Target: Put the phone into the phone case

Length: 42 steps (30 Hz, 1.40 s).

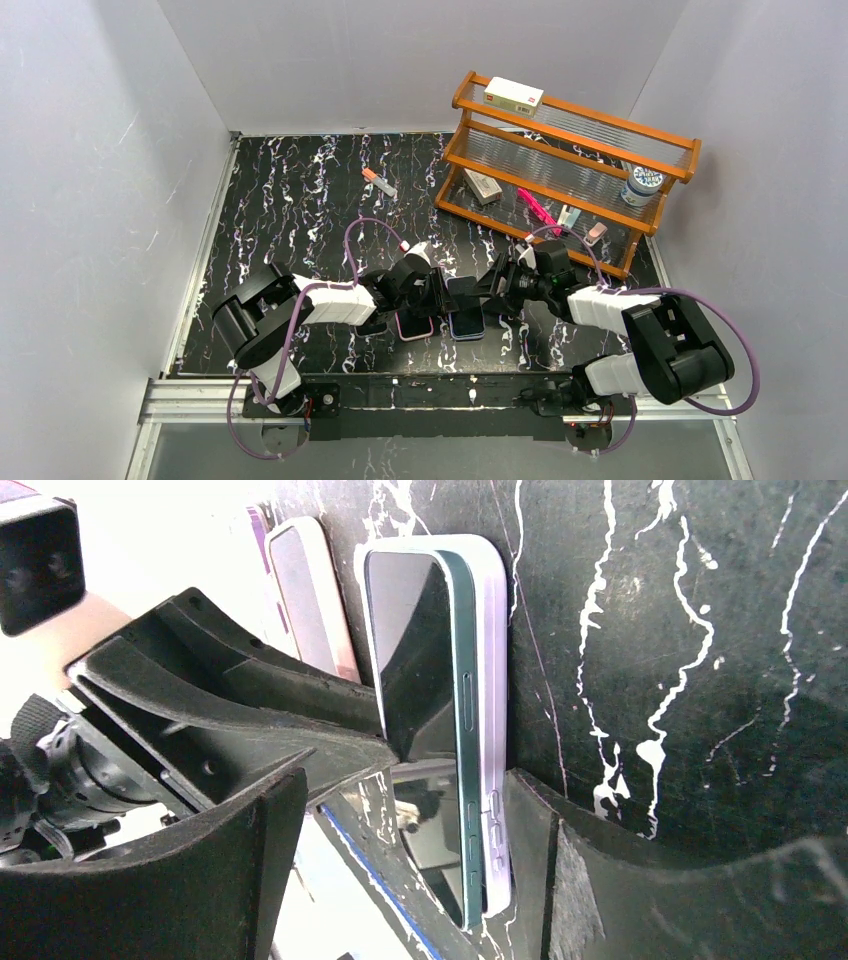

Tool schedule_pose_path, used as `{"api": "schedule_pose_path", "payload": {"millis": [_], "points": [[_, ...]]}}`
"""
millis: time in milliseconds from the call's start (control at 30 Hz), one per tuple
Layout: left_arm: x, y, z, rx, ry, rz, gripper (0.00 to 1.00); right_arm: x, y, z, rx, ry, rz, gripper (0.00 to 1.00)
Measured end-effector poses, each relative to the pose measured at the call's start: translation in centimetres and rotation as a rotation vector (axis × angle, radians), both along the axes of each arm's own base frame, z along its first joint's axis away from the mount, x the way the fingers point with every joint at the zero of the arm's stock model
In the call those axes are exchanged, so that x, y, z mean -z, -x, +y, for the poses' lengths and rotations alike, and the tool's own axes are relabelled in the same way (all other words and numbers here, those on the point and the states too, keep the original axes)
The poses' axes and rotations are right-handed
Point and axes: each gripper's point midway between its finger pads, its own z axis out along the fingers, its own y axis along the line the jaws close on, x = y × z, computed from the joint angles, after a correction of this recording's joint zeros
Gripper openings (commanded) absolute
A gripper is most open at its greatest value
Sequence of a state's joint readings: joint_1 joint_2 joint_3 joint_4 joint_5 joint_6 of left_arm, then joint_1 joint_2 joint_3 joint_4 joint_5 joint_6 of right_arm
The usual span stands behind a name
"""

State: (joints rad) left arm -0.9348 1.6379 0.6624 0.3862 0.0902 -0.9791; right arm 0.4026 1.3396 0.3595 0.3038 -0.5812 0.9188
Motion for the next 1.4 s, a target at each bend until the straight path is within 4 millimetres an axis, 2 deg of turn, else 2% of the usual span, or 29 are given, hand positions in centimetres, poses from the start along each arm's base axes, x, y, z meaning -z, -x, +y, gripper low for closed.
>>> {"api": "schedule_pose_path", "payload": {"millis": [567,800,1033,1233,1400], "points": [[0.0,0.1,0.5,-0.004,0.010,0.002,0.30,-1.3,-0.4,0.1,0.060,-0.134,-0.033,0.68],[-0.1,0.2,0.6,0.001,0.023,-0.003,0.34,-1.4,-0.4,0.4,0.039,-0.173,-0.038,0.70],[-0.1,0.3,1.2,0.020,0.037,0.002,0.30,-2.1,-0.6,1.0,0.001,-0.239,-0.056,0.70],[-0.2,0.4,1.2,0.036,0.040,0.002,0.28,-1.8,-0.5,1.4,-0.011,-0.272,-0.020,0.61],[-0.1,0.5,1.3,0.032,0.065,0.003,0.27,-1.5,-0.5,1.5,-0.001,-0.294,-0.002,0.57]]}}
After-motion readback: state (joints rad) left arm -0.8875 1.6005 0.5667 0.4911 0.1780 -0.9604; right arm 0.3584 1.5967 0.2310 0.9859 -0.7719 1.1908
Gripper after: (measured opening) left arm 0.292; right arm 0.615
